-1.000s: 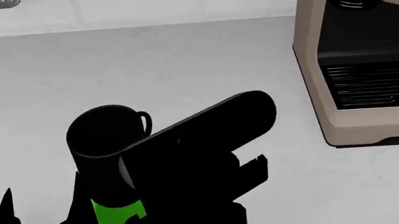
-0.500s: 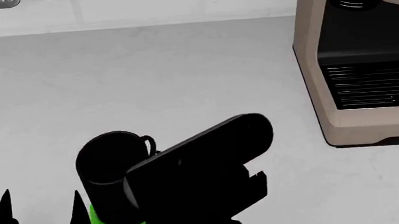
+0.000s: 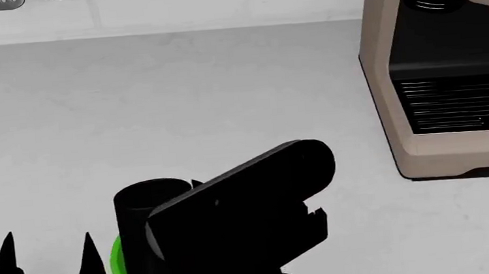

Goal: Stack the cups from largest to smallest.

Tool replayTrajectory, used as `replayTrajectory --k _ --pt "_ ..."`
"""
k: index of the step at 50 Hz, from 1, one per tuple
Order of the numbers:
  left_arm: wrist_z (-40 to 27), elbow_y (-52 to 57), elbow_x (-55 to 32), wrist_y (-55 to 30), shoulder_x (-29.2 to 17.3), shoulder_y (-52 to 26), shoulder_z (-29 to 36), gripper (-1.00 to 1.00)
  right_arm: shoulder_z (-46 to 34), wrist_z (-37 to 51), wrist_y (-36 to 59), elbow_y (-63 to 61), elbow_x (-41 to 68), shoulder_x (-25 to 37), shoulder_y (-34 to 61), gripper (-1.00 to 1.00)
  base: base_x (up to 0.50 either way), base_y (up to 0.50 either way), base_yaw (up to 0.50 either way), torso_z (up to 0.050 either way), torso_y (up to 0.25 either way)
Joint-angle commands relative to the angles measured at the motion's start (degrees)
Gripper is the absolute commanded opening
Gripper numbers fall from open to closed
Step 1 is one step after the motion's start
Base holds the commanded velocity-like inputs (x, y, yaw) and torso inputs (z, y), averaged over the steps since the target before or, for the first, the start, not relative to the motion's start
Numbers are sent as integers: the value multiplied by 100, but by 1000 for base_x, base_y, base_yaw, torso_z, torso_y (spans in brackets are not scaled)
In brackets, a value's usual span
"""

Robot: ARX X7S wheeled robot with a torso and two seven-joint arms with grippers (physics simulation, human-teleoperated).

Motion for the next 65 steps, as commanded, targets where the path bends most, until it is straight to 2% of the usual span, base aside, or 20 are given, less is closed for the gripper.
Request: replayTrajectory --k 1,8,18,24,30,39,45,51,53,54,55,56,59,60,61,62,65 --pt "133 -5 101 16 114 6 -173 100 -25 86 -174 -28 143 -63 339 100 0 0 0 0 0" --pt "107 -6 72 -23 111 -38 -179 100 -77 216 -283 -63 242 -8 492 100 0 0 0 0 0" --pt "66 13 14 -89 115 -58 -227 100 45 652 -696 -79 775 311 1215 100 0 0 0 0 0" --pt "43 24 -20 -129 115 -93 -239 100 404 715 -920 62 1132 791 1779 100 0 0 0 0 0" --pt "41 49 -65 -147 104 -75 -291 100 837 447 -947 245 1138 1181 1800 100 0 0 0 0 0" --pt "33 93 -172 -269 47 -108 -442 100 1640 358 -884 505 1448 2432 1925 100 0 0 0 0 0" --pt "53 138 -259 -358 -31 -122 -590 100 2122 -37 -519 849 1220 3041 1719 100 0 0 0 0 0" --pt "55 195 -377 -532 -105 -245 -687 100 2488 -275 -324 884 1081 3275 1121 100 0 0 0 0 0" --pt "147 281 -687 -789 -95 -378 -972 100 2626 -283 -316 845 1119 3352 856 100 0 0 0 0 0" --pt "145 287 -593 -827 -287 -524 -746 100 2627 -289 -299 825 1190 3414 808 100 0 0 0 0 0" --pt "169 280 -707 -969 -305 -632 -855 100 2573 -304 -244 846 1216 3475 810 100 0 0 0 0 0" --pt "221 302 -955 -1271 -355 -901 -1090 100 2658 -402 -205 940 1201 3534 808 100 0 0 0 0 0" --pt "383 302 -1454 -1953 -578 -1614 -1200 100 2595 -456 -186 1125 1243 3649 952 100 0 0 0 0 0" --pt "421 139 -1759 -2411 -554 -2152 -1349 100 2519 -453 -242 1297 1326 3723 1189 100 0 0 0 0 0" --pt "393 86 -1931 -2669 -485 -2368 -1476 100 2492 -454 -244 1320 1330 3736 1233 100 0 0 0 0 0" --pt "104 -195 -2549 -2840 -596 -2772 -1473 100 2423 -458 -226 1450 1327 3825 1447 100 0 0 0 0 0" --pt "-762 -637 -3759 -2829 -1060 -3288 -1305 100 2285 -518 -188 1711 1384 3956 1740 100 0 0 0 0 0"
